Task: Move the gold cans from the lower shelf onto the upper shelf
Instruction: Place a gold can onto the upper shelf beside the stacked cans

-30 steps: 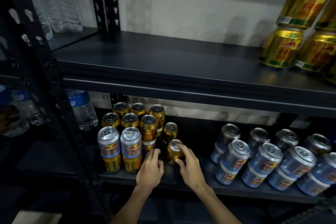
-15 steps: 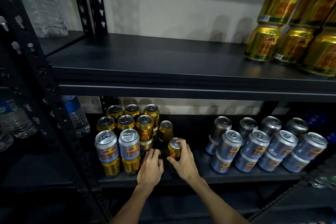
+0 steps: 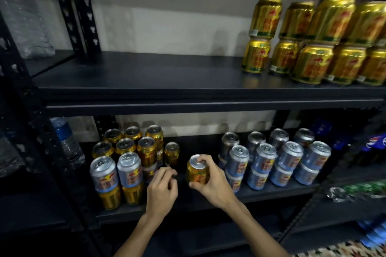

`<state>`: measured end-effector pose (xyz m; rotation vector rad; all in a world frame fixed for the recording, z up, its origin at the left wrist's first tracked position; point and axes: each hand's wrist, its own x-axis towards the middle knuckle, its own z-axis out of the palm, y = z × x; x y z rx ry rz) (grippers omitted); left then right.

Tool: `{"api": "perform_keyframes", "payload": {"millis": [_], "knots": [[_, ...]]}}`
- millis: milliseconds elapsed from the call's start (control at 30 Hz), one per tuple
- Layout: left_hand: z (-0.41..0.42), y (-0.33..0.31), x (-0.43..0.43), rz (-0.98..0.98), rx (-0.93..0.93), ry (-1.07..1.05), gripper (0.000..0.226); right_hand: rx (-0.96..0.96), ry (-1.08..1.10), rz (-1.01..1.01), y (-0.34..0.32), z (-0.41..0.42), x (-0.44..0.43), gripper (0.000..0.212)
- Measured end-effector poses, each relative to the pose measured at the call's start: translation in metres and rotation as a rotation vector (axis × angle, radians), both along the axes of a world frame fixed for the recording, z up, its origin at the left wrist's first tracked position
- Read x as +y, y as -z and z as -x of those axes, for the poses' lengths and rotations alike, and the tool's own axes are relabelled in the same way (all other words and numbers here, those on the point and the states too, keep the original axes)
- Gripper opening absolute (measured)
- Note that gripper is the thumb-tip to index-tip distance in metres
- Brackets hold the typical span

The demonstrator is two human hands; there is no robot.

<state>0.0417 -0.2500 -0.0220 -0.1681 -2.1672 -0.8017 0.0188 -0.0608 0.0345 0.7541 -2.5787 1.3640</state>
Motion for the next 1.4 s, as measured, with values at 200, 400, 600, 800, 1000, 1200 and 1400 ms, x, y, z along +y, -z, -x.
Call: {"api": "perform_keyframes", "payload": {"millis": [200, 400, 600, 800, 1000, 1200, 1400], "knots": [[-0.028, -0.161, 0.026, 0.004, 0.608, 0.095, 0.016, 0.218, -0.131, 0.130, -0.125, -0.043, 0.030, 0.069], [-0.024, -0.305, 0.024, 0.032, 0.630, 0.070, 0.009, 0.487, -0.089, 0.277, -0.227, -0.046, 0.058, 0.071], [0.023, -0.340, 0.004, 0.150, 0.009, -0.113, 0.012, 0.478, 0.117, 0.296, -0.268, 0.006, 0.090, 0.068], [0.042, -0.325, -0.004, 0.270, -0.402, -0.162, 0.030, 0.405, 0.271, 0.169, -0.269, 0.046, 0.106, 0.068], [0.047, -0.327, -0.005, 0.296, -0.493, -0.189, 0.036, 0.377, 0.279, 0.154, -0.260, 0.063, 0.110, 0.071], [0.045, -0.328, 0.001, 0.350, -0.513, -0.207, 0.038, 0.397, 0.298, 0.164, -0.248, 0.066, 0.107, 0.077], [0.047, -0.328, 0.002, 0.322, -0.510, -0.229, 0.037, 0.429, 0.332, 0.152, -0.244, 0.067, 0.104, 0.077]]}}
